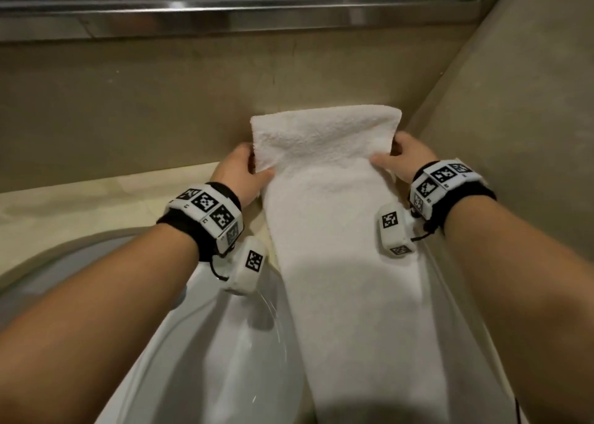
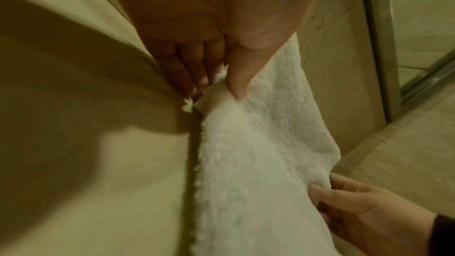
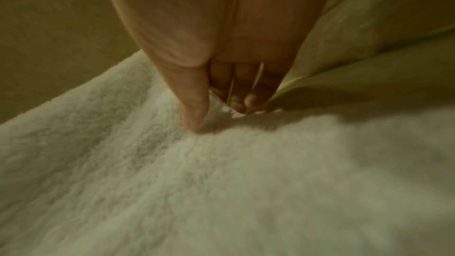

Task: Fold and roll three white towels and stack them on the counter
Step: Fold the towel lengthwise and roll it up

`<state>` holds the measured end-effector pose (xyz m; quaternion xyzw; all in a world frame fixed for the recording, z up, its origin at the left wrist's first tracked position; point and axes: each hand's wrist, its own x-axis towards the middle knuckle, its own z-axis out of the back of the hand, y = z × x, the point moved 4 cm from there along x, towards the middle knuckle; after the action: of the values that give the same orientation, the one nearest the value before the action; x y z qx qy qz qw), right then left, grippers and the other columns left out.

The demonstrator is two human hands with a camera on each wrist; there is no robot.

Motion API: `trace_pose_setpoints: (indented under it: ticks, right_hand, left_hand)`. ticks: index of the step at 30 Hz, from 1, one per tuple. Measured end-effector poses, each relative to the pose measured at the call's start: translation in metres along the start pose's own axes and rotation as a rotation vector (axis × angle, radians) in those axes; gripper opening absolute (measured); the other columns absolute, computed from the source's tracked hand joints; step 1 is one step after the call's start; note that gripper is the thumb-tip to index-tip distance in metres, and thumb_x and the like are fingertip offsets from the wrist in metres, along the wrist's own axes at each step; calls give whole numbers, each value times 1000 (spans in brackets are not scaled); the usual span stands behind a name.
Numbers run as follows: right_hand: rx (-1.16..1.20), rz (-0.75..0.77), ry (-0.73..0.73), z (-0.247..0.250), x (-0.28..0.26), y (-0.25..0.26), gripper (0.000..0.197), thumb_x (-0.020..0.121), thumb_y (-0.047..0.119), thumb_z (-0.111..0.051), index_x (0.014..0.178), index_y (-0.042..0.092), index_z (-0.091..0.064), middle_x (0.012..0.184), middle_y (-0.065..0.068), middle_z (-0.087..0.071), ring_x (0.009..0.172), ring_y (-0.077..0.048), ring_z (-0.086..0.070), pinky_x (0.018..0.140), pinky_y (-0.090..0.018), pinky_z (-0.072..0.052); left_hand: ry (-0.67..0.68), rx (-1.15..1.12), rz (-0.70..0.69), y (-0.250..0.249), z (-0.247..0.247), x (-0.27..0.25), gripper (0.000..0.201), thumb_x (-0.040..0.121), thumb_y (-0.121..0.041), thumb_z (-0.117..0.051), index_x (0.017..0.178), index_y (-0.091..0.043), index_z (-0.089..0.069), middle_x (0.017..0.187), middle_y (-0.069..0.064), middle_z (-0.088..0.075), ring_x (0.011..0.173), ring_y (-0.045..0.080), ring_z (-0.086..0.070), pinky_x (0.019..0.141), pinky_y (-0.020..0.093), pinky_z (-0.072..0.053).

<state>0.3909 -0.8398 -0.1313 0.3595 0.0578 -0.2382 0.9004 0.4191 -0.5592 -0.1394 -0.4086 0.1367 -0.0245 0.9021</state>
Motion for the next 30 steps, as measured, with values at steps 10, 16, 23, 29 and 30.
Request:
trace_pose_setpoints:
  ticks: [10,16,23,29,30]
  right_hand:
    - [-92,-29,-25,9,7,11,42,83,33,-61,119,14,-51,115,-9,-62,100,-29,-59,86,-37,-47]
    - [-209,59,14,43,-64,0,31,89,24,-54,118,14,-55,120,-11,-60,108,-27,-56,85,-27,-39]
    - [-281,287,77,60,-211,-17,18,89,24,-54,102,16,-64,102,-2,-65,88,-14,-55,78,-21,-37]
    - [-324,221,160,31,-335,-98,15,87,20,-56,97,14,-66,100,-4,-67,88,-17,-57,76,-21,-37]
    - [-321,192,164,24,-351,-113,13,86,19,-58,95,15,-66,99,-4,-67,90,-18,-59,76,-21,-37]
  left_hand:
    - [-46,71,95,-1,15,0,43,87,-32,-56,124,-11,-47,115,8,-62,103,26,-56,78,28,-39]
    - [95,162,-10,-11,14,-71,43,85,-28,-59,124,-15,-46,117,4,-55,97,19,-53,86,31,-43]
    - [477,435,-407,-47,-34,-205,22,87,-26,-57,108,-18,-59,108,1,-62,95,15,-58,84,28,-47]
    - [736,599,-630,-43,-80,-309,28,85,-28,-57,112,-21,-57,113,0,-58,100,17,-55,82,25,-41]
    - [754,630,-665,-40,-88,-321,30,84,-29,-58,114,-22,-56,115,0,-57,103,19,-54,85,27,-41]
